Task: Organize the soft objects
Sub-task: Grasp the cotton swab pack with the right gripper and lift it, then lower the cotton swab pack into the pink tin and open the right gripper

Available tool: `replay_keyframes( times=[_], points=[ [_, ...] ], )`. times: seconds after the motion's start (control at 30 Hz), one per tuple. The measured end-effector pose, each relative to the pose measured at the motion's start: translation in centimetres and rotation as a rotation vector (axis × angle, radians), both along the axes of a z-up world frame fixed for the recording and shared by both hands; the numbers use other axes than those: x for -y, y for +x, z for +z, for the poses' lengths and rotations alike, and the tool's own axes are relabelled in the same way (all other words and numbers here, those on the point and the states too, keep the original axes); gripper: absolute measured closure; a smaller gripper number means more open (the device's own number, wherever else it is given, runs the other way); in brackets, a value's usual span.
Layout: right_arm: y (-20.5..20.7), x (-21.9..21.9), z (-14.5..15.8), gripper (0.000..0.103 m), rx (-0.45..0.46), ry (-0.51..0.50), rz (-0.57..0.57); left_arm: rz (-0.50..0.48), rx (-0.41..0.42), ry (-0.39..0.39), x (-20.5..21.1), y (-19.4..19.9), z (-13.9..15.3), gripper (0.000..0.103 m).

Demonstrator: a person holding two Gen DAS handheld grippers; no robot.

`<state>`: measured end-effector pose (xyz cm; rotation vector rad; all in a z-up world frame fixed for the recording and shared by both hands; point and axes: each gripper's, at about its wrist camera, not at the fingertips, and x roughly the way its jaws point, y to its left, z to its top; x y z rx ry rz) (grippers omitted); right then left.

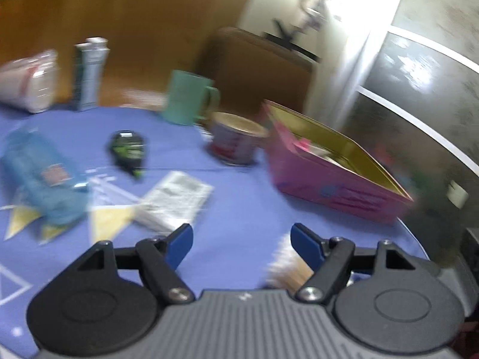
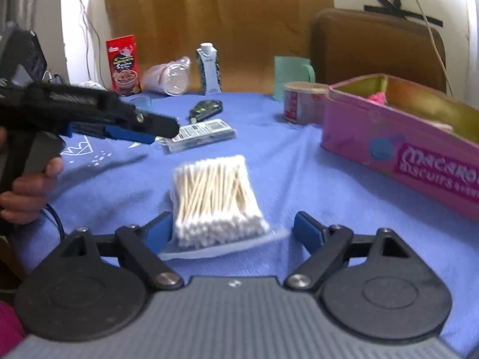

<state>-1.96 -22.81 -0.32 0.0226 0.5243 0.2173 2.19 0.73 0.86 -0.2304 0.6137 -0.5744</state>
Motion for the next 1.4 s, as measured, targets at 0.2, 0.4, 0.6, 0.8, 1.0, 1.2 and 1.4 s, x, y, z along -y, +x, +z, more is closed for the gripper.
replay_keyframes(
  times=[0.2,0.4,0.6,0.8,1.0,1.2,1.4],
  points=[
    [-0.5,0.5,-0.4,0.028,0.032,-0.011,0.034,-0.13,-0.051,0.082,4.3,0.2,-1.1,0.05],
    [-1.2,0.8,-0.2,0.05,0.092,-0.003,0.032,-0.168,-0.026,0.086,6.2,0.1,-0.2,0.057],
    [-1.4,3.4,2.1,0.051,0.233,-0.009,-0.078,-0.209,0.113,0.068,10.0,2.2,4.5,0.057],
    [-0.2,8.2,4.7,0.05,0.346,-0.049,-0.237,-0.236,0.163,0.041,16.4,6.7,6.9,0.056],
    [1.6,14.3,5.1,0.05,0.309,-0.054,-0.434,-0.249,0.111,0.055,22.2,9.4,5.5,0.051],
    [2.6,17.2,3.8,0.031,0.267,-0.136,-0.597,-0.213,0.075,0.083,24.2,10.1,3.9,0.035],
    [1.3,16.9,3.5,0.03,0.286,-0.094,-0.637,-0.198,0.074,0.078,22.3,8.6,4.0,0.03]
  ],
)
